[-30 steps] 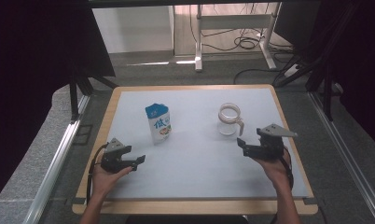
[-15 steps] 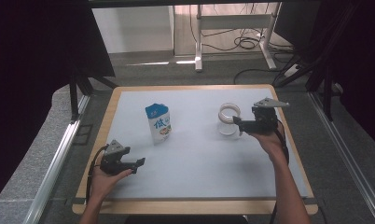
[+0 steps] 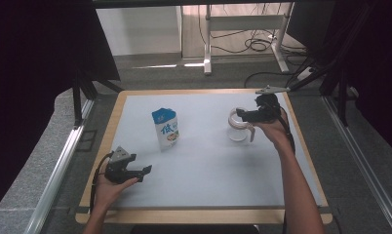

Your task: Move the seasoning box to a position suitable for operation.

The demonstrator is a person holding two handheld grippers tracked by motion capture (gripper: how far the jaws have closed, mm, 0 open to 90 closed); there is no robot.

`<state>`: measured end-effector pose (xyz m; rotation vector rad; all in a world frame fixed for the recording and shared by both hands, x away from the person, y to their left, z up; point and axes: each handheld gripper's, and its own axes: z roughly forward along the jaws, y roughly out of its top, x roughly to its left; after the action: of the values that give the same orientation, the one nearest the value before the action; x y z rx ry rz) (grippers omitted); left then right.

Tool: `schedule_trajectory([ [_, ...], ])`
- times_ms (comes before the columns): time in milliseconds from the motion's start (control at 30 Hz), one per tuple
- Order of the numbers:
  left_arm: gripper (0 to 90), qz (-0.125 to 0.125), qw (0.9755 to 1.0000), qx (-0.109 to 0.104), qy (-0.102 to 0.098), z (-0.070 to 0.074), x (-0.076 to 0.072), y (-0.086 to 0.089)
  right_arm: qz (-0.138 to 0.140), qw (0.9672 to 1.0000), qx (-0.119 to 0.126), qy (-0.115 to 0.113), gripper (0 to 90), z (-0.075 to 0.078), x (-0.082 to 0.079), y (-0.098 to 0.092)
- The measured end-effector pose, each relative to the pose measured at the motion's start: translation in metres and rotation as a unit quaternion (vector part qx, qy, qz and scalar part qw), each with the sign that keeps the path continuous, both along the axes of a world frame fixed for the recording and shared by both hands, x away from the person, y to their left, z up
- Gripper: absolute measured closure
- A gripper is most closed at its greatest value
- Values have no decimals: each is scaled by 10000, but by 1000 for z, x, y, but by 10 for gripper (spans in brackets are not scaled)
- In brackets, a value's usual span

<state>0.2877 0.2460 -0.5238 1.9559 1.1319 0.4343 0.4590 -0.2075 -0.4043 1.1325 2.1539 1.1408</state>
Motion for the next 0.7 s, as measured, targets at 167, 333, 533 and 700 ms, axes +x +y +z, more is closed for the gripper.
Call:
schedule_trajectory([
  [167,186,24,10000,13,20,-1,0,1,21,9999,-62,88,67,-7,7,6],
  [333,186,-4,10000,-30,48,-2,0,1,79,9996,-137,234,62,-17,12,14],
  [533,183,15,10000,-81,38,0,-1,4,89,9990,-212,386,49,-28,19,21],
  [700,181,8,9999,-100,55,0,-2,5,146,9977,-229,625,49,-42,24,25],
])
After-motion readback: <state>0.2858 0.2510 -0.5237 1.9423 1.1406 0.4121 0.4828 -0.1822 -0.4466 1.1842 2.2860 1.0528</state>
